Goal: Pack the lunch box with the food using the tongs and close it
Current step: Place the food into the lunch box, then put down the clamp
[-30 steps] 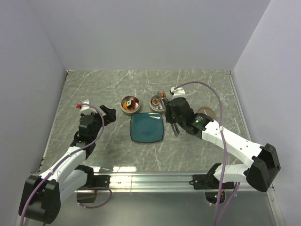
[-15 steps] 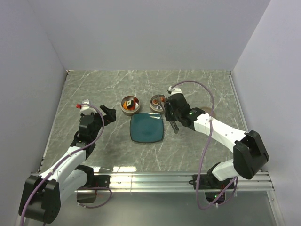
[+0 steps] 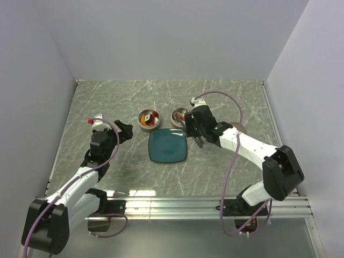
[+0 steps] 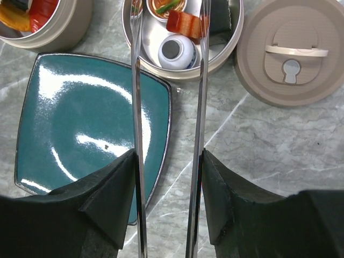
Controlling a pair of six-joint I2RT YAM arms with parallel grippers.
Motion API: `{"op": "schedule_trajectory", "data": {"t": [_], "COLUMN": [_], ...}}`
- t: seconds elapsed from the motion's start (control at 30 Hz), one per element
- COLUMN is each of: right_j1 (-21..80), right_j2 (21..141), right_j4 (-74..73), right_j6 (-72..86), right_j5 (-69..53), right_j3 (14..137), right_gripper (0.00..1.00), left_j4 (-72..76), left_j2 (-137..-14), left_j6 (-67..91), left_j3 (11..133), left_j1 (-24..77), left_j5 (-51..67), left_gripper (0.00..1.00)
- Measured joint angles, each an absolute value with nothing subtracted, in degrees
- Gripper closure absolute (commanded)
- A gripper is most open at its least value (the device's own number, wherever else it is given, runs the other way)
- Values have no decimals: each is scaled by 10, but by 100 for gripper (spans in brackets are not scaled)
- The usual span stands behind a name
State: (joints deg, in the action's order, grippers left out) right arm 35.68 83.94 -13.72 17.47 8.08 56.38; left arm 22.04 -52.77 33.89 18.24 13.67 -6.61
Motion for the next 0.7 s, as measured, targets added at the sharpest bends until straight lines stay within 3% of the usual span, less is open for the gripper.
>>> {"op": "schedule_trajectory", "data": {"t": [0.47,0.7], "right_j1": [362,410], "right_j2": [790,745], "right_j4": [-136,-134], "right_j6": [175,178], "right_j5": [83,92], "right_j3": [564,562], "right_gripper": [44,44], "left_j4": [221,221], "left_j2": [-530,-531], "left_j6": [339,339], "left_j3": [182,182], "left_j1": [137,137], "left_j5": [-64,-64], "left_gripper": [0,1]}}
